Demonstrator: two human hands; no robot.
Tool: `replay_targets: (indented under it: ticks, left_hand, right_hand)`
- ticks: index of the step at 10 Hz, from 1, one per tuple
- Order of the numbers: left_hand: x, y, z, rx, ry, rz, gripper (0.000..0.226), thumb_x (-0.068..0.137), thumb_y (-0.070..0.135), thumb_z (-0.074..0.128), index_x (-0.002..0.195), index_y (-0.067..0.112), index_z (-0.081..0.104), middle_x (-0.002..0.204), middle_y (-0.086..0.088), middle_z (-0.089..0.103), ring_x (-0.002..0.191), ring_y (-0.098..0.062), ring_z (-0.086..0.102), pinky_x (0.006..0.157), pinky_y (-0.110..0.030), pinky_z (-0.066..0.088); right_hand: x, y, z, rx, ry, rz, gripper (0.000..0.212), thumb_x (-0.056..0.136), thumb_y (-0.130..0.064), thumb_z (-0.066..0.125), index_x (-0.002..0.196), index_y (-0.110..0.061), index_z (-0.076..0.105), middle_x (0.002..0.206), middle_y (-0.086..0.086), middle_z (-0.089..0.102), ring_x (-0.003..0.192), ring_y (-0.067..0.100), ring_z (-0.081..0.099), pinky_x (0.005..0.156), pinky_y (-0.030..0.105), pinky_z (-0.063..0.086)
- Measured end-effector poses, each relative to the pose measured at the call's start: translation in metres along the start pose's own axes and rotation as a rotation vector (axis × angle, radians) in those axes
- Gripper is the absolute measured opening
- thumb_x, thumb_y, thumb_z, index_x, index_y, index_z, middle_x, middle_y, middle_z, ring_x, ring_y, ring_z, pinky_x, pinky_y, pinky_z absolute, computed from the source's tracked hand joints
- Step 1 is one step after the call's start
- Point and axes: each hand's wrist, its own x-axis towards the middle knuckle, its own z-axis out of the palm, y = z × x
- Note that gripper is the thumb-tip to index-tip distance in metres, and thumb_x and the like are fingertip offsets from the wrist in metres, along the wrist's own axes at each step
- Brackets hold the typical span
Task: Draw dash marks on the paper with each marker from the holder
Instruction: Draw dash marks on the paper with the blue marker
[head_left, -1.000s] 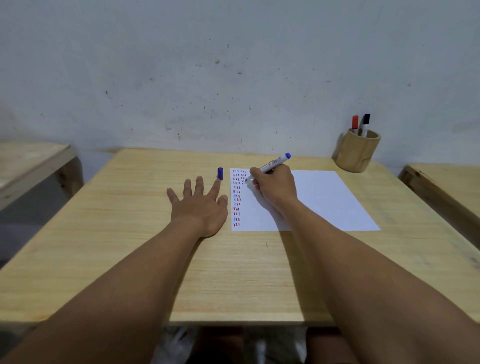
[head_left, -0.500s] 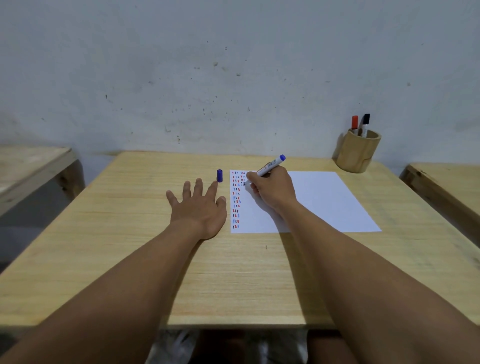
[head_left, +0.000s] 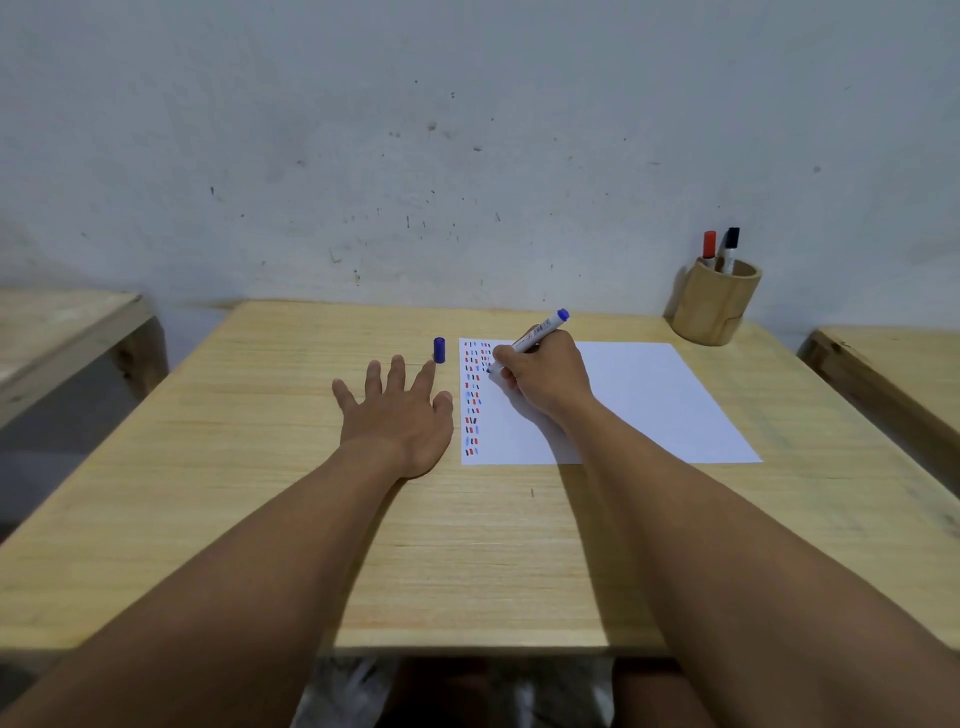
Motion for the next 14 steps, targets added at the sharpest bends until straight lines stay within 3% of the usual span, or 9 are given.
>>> replay_targets:
  ticks: [3, 5, 8, 9, 12, 13, 14]
  left_hand:
    - [-0.001, 0.0, -0.001, -0.004, 0.0, 0.002, 0.061, 0.101, 0.05, 0.008, 0.159, 0.032, -0.002, 0.168, -0.003, -0.008, 0.153, -0.029, -0.014, 0.117, -0.063, -0.009]
    - [-0.001, 0.002, -0.003, -0.024, 0.012, -0.004, 0.061, 0.101, 0.049, 0.011, 0.16, 0.032, 0.003, 0.169, -0.003, -0.004, 0.154, -0.029, -0.01, 0.118, -0.063, -0.007]
    - [0.0, 0.001, -0.001, -0.028, 0.025, -0.004, 0.062, 0.101, 0.049, 0.012, 0.16, 0.032, 0.004, 0.169, -0.003, -0.002, 0.154, -0.028, -0.009, 0.118, -0.063, -0.007]
    - [-0.001, 0.001, -0.001, -0.021, 0.025, -0.004, 0.062, 0.101, 0.05, 0.011, 0.16, 0.032, 0.004, 0.169, -0.003, -0.002, 0.154, -0.028, -0.009, 0.118, -0.063, -0.007]
    - [0.0, 0.002, 0.0, -0.025, 0.023, -0.004, 0.062, 0.101, 0.05, 0.011, 0.16, 0.032, 0.003, 0.169, -0.003, -0.003, 0.154, -0.029, -0.01, 0.118, -0.063, -0.007]
    - [0.001, 0.001, 0.0, -0.044, 0.022, -0.009, 0.062, 0.1, 0.049, 0.013, 0.16, 0.032, 0.006, 0.169, -0.003, 0.0, 0.154, -0.028, -0.008, 0.118, -0.063, -0.006]
    - [0.002, 0.004, -0.004, -0.088, 0.071, -0.034, 0.059, 0.1, 0.044, 0.019, 0.157, 0.026, 0.019, 0.165, -0.003, 0.02, 0.153, -0.03, 0.008, 0.117, -0.063, 0.004]
  right_hand:
    - [-0.003, -0.002, -0.001, 0.069, 0.038, 0.023, 0.029, 0.086, -0.022, 0.069, 0.079, 0.005, 0.072, 0.07, 0.008, 0.072, 0.064, 0.016, 0.065, 0.064, 0.033, 0.053]
    - [-0.003, -0.002, 0.0, 0.084, 0.051, 0.027, 0.028, 0.088, -0.024, 0.069, 0.084, 0.004, 0.073, 0.081, 0.014, 0.076, 0.068, 0.018, 0.069, 0.07, 0.037, 0.058]
    - [-0.005, -0.002, -0.001, 0.032, 0.015, 0.005, 0.029, 0.089, -0.023, 0.068, 0.079, 0.004, 0.071, 0.068, 0.008, 0.069, 0.061, 0.013, 0.064, 0.06, 0.028, 0.049]
    - [-0.005, -0.002, 0.0, 0.027, 0.015, 0.0, 0.029, 0.089, -0.023, 0.069, 0.081, 0.005, 0.072, 0.075, 0.014, 0.074, 0.063, 0.014, 0.065, 0.061, 0.029, 0.05]
    - [-0.003, -0.004, -0.002, 0.018, -0.016, 0.028, 0.024, 0.089, -0.021, 0.07, 0.078, 0.0, 0.069, 0.07, 0.009, 0.069, 0.063, 0.017, 0.064, 0.06, 0.031, 0.049]
    - [-0.005, -0.006, -0.004, 0.102, 0.0, 0.043, 0.024, 0.087, -0.02, 0.069, 0.072, -0.002, 0.07, 0.067, 0.009, 0.069, 0.061, 0.016, 0.064, 0.062, 0.032, 0.051]
    - [-0.003, -0.011, -0.01, 0.306, 0.026, 0.101, 0.018, 0.089, -0.021, 0.071, 0.078, -0.007, 0.073, 0.071, 0.005, 0.072, 0.059, 0.014, 0.064, 0.064, 0.032, 0.054]
